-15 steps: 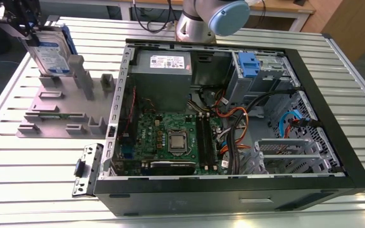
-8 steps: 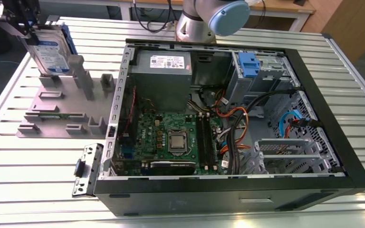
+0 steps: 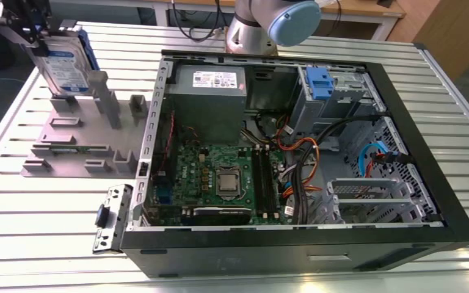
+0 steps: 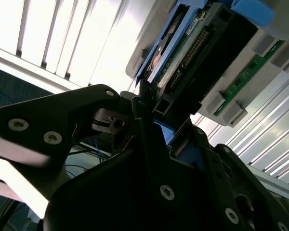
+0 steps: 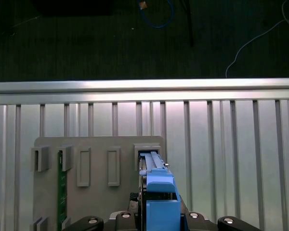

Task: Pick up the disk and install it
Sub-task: 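Pick up the disk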

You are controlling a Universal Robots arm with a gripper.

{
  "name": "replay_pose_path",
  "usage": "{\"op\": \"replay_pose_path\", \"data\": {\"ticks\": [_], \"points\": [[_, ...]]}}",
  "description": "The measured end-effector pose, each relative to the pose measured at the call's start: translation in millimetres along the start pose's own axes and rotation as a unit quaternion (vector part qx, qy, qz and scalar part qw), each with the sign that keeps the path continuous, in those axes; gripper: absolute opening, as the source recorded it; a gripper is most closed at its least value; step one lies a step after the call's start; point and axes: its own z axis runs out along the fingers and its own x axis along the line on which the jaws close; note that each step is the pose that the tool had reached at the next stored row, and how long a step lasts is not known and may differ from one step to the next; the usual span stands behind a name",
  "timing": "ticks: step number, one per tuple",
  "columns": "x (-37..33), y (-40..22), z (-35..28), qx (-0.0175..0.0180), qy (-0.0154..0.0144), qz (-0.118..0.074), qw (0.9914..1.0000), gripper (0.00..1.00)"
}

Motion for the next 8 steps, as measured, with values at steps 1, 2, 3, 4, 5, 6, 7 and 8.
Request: {"op": "replay_pose_path", "data": {"ticks": [1, 2, 3, 4, 5, 6, 7, 8], "points": [[0.0, 0.0, -0.4, 0.0000, 0.0000, 0.000, 1.00000, 0.36], [0.0, 0.0, -0.8, 0.0000, 0.0000, 0.000, 1.00000, 0.36], [0.0, 0.1, -1.2, 0.0000, 0.0000, 0.000, 1.00000, 0.36], [-0.1, 0.1, -1.7, 0.0000, 0.0000, 0.000, 1.00000, 0.36], [-0.1, 0.1, -2.0, 0.0000, 0.0000, 0.000, 1.00000, 0.36], [-0.1, 0.1, -2.4, 0.0000, 0.0000, 0.000, 1.00000, 0.36], [-0.1, 0.1, -2.8, 0.0000, 0.0000, 0.000, 1.00000, 0.36], [-0.1, 0.1, -3.2, 0.0000, 0.0000, 0.000, 1.00000, 0.36]]}}
